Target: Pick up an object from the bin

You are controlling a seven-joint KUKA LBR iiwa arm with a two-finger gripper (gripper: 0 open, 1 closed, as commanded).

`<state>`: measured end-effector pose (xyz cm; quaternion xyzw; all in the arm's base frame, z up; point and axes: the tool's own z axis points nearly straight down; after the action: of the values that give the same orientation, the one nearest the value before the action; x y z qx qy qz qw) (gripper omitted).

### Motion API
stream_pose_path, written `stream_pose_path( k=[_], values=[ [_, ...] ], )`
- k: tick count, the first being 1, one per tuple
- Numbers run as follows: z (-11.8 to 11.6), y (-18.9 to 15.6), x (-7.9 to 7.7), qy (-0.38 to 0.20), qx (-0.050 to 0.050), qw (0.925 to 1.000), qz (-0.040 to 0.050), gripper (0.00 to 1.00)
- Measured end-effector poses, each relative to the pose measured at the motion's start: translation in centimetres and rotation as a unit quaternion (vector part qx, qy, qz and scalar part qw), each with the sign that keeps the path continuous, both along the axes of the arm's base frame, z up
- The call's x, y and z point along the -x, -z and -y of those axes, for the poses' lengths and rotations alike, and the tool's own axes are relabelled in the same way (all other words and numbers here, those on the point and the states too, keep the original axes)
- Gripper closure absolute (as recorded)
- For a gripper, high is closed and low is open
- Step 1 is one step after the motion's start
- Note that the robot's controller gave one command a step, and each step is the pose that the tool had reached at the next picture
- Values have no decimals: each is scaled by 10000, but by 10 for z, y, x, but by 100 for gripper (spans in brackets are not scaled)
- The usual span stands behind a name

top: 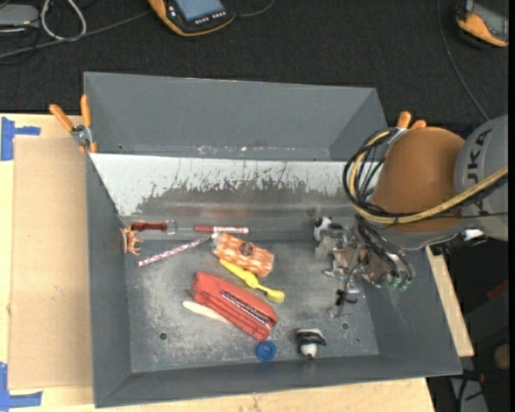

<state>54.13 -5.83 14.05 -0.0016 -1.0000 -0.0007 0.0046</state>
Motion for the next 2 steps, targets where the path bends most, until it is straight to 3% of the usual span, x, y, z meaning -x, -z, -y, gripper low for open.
stream_pose_path(
  k=[1,2],
  values=[
    [0,-4,-2,-12,4,10000,37,0],
    [-79,46,-29,256,1,9997,48,0]
  ],
)
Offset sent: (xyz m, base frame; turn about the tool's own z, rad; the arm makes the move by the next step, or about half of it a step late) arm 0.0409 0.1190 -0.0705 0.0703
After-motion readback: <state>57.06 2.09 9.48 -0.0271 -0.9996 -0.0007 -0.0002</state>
